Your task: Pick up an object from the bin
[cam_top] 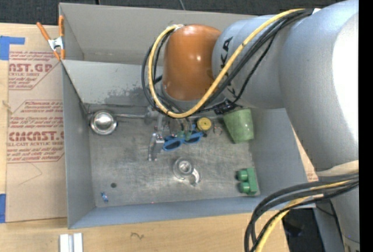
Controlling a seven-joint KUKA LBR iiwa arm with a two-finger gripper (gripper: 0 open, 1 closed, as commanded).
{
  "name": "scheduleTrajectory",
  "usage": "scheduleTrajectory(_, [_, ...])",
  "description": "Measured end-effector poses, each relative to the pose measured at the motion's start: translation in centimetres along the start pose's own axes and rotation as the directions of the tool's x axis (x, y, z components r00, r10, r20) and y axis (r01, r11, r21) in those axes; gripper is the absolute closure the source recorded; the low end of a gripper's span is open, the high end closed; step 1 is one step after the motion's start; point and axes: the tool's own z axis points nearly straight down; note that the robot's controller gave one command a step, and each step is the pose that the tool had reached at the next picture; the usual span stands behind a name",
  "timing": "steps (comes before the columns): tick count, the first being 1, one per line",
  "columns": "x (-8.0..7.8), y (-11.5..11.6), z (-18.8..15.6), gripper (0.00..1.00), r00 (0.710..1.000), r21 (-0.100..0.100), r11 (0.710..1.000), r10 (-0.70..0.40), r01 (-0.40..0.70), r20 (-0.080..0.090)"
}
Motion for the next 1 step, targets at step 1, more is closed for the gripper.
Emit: scheduleTrajectory(1, [-0.52,-4.22,5.37,0.0,0.992,-0.005,0.992,0.127,-0.127,0.01])
